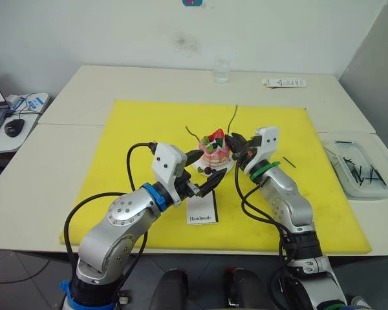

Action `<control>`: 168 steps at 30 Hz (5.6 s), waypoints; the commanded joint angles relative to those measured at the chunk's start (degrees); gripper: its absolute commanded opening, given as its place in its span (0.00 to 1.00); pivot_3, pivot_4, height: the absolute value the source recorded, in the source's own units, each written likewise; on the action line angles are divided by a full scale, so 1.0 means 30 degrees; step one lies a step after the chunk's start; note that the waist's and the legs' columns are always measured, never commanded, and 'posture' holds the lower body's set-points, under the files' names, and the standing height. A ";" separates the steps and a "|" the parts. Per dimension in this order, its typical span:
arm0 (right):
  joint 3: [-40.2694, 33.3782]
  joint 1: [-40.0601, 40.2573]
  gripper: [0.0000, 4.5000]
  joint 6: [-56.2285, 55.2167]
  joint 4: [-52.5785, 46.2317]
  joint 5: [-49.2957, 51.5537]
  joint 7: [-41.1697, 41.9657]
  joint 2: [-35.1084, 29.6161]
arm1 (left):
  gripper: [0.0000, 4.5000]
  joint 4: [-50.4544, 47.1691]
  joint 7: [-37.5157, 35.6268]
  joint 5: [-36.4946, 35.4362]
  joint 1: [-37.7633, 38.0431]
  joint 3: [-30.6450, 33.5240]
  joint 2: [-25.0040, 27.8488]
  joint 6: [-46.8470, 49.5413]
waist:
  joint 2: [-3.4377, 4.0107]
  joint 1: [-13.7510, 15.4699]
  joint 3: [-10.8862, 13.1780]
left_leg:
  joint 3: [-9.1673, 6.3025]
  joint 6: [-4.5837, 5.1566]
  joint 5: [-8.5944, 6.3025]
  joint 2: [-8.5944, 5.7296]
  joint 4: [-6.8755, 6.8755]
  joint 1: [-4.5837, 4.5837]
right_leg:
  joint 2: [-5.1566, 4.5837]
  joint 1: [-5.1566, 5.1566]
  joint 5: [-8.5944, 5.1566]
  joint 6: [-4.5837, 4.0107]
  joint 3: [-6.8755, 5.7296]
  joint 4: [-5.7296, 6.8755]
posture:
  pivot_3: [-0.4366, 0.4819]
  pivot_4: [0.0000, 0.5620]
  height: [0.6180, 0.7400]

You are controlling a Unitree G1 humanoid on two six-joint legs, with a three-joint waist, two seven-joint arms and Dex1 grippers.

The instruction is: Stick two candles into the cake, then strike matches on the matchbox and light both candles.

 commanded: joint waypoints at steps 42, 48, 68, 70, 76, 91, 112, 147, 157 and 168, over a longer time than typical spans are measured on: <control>0.5438 0.1764 0.11 0.5051 -0.8090 -0.0245 0.8927 -1.2029 | 0.93 1.5455 0.2939 -2.7969 -0.5945 0.0242 1.2795 1.5208 | 0.0022 -0.0011 0.0108 | -0.0050 -0.0019 -0.0012 0.0002 -0.0006 -0.0160 | -0.0075 -0.0137 -0.0101 0.0046 -0.0053 0.0004 | 0.48 0.27 1.00; 0.5985 0.2361 0.00 0.5200 -0.8635 -0.0975 0.8989 -1.1984 | 0.93 1.7096 0.3938 -2.7969 -0.7563 -0.1801 1.1613 1.5921 | 0.0022 0.0015 0.0108 | -0.0044 -0.0030 -0.0016 -0.0036 0.0006 -0.0171 | -0.0072 -0.0133 -0.0123 0.0072 -0.0063 0.0011 | 0.48 0.27 1.00; 0.7296 0.2913 0.00 0.5488 -0.8139 -0.2347 0.8724 -1.0825 | 0.93 1.7581 0.9617 -2.7969 -0.6122 -0.0194 0.7023 1.4153 | 0.0004 0.0077 0.0085 | -0.0056 -0.0063 0.0009 -0.0063 0.0068 -0.0120 | -0.0108 -0.0074 -0.0049 0.0061 -0.0049 0.0067 | 0.48 0.27 1.00; 0.7526 0.2885 0.00 0.5083 -0.7720 -0.2678 0.8642 -1.0569 | 0.93 1.7634 1.0027 -2.7969 -0.6046 -0.0069 0.6653 1.4109 | 0.0004 0.0091 0.0079 | -0.0058 -0.0083 0.0024 -0.0064 0.0067 -0.0117 | -0.0105 -0.0071 -0.0034 0.0057 -0.0049 0.0067 | 0.48 0.27 1.00; 0.7637 0.2561 0.00 0.4909 -0.7350 -0.3031 0.8796 -0.9843 | 0.93 1.7695 1.0944 -2.7969 -0.5882 0.0431 0.5878 1.4078 | 0.0001 0.0095 0.0077 | -0.0063 -0.0094 0.0032 -0.0062 0.0060 0.0057 | -0.0105 0.0094 -0.0065 -0.0038 -0.0055 0.0034 | 0.48 0.27 1.00; 0.7604 0.1718 0.00 0.6930 -0.7274 -0.2542 0.8668 -0.7905 | 0.93 1.6181 1.1557 -2.7969 -0.4824 0.0939 0.4910 1.3816 | -0.0001 0.0274 0.0072 | -0.0060 -0.0099 0.0036 -0.0066 0.0055 0.0053 | -0.0112 0.0098 -0.0048 -0.0052 -0.0043 0.0014 | 0.48 0.27 1.00; 0.6548 0.1493 0.00 0.9131 -0.7896 -0.1082 0.8119 -0.7561 | 0.93 1.4667 1.1992 -2.7969 -0.3727 0.0872 0.4649 1.3233 | 0.0000 0.0401 0.0072 | -0.0060 -0.0100 0.0033 -0.0062 0.0038 0.0045 | -0.0134 0.0093 -0.0055 -0.0063 -0.0048 -0.0014 | 0.48 0.27 1.00; -0.0368 0.3198 0.00 1.0426 -1.1371 0.1866 0.6466 -1.0323 | 0.00 1.3127 0.3816 -2.7969 -0.5474 0.4425 0.6919 1.3345 | -0.0001 0.0424 0.0081 | -0.0074 -0.0111 0.0025 -0.0042 -0.0008 -0.0135 | -0.0052 -0.0101 -0.0069 -0.0043 -0.0085 0.0008 | 0.48 0.27 1.00; -0.1523 0.2935 0.29 0.7406 -0.7508 0.0227 0.4304 -1.0150 | 0.00 0.8277 0.0603 -2.3634 -0.4432 0.4862 0.5525 1.0051 | 0.0000 0.0424 0.0083 | -0.0053 -0.0105 0.0023 -0.0031 -0.0010 -0.0158 | -0.0056 -0.0115 -0.0067 -0.0037 -0.0052 -0.0004 | 0.48 0.27 1.00; -0.0956 0.2864 0.68 0.1792 -0.1716 -0.1609 0.3098 -0.7602 | 0.00 0.7523 0.0977 -2.3009 -0.3678 0.4745 0.5199 0.8770 | 0.0003 0.0321 0.0084 | -0.0048 -0.0103 0.0025 -0.0036 0.0009 -0.0158 | -0.0009 -0.0111 -0.0056 -0.0018 -0.0036 0.0007 | 0.48 0.27 1.00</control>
